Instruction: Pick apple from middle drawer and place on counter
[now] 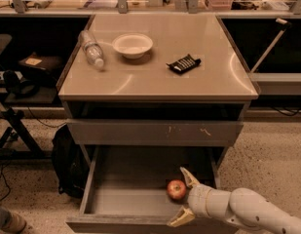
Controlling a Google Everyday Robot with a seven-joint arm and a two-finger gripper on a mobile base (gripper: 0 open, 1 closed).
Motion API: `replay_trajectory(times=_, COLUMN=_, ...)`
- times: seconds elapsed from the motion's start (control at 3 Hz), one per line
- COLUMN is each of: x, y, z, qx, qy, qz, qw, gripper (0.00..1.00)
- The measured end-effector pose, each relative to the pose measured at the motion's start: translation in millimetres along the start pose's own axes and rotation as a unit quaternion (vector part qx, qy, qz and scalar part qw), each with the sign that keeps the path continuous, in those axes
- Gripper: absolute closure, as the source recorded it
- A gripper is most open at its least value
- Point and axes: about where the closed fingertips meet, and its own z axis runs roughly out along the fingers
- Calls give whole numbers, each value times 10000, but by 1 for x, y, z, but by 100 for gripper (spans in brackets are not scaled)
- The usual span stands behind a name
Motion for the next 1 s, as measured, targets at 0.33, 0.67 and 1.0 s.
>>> replay_trajectory(times=0.33, x=6, y=2, z=8, qx=120, qy=244, qz=-74, qw=9996, gripper=0)
replay_trajectory(times=0.67, x=29, y=14, z=2, qx=170, qy=1089, qz=-227, qw=9936, gripper=0)
replay_trajectory(times=1.0, x=39, y=7, z=-14, qx=301, qy=1496, qz=-529, qw=9869, gripper=0)
